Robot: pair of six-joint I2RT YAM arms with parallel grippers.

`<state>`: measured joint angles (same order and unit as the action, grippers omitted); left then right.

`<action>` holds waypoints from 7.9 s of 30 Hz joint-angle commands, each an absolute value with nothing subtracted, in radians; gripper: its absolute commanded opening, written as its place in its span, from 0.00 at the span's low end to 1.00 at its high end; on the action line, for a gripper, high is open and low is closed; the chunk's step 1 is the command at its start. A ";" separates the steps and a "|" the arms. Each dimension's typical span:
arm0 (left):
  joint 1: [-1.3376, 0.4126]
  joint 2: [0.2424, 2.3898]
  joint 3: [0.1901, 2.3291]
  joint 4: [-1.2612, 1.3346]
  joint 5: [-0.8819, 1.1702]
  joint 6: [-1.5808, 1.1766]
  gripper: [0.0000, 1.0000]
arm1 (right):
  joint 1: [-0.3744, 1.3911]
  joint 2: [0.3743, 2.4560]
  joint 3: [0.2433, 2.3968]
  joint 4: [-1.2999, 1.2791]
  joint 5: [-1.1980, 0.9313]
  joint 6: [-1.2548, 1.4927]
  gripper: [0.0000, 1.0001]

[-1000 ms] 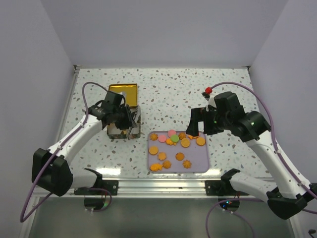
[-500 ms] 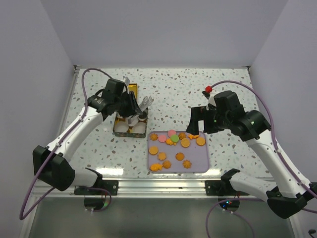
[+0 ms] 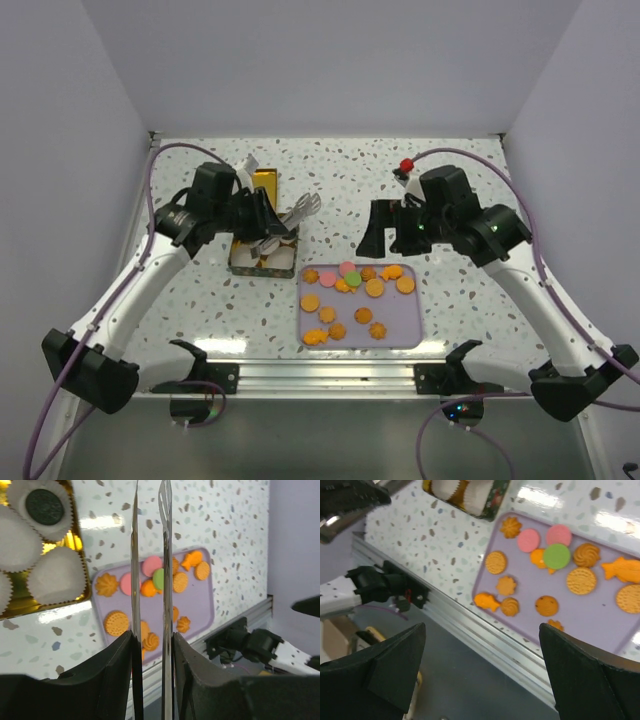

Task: Pack the cookies

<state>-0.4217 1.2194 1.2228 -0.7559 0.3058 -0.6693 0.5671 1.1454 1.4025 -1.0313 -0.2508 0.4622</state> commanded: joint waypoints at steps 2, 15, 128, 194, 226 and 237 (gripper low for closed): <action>-0.434 1.129 1.200 -0.620 0.497 -0.722 0.40 | 0.572 1.219 1.443 -0.807 -0.466 0.653 0.99; -0.558 1.097 1.227 -0.552 0.427 -0.765 0.37 | 0.571 1.344 1.443 -0.463 -0.537 1.043 0.99; -1.064 1.345 1.187 -0.940 0.005 -0.580 0.47 | 0.348 1.075 1.503 -1.318 -0.034 0.611 0.99; -1.273 1.736 1.374 -1.134 -0.302 -0.592 0.48 | 0.348 0.968 1.410 -1.399 -0.006 0.583 0.99; -0.908 1.289 1.227 -1.135 -0.305 -0.657 0.12 | 0.348 0.988 1.405 -1.364 -0.054 0.571 0.99; -0.651 1.186 1.109 -1.115 -0.276 -0.658 0.00 | 0.348 1.000 1.399 -1.356 -0.101 0.566 0.99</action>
<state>-0.6960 1.2011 1.1206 -1.1419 -0.2867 -0.6521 0.3466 0.9966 1.4021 -1.3437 -0.0631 0.5823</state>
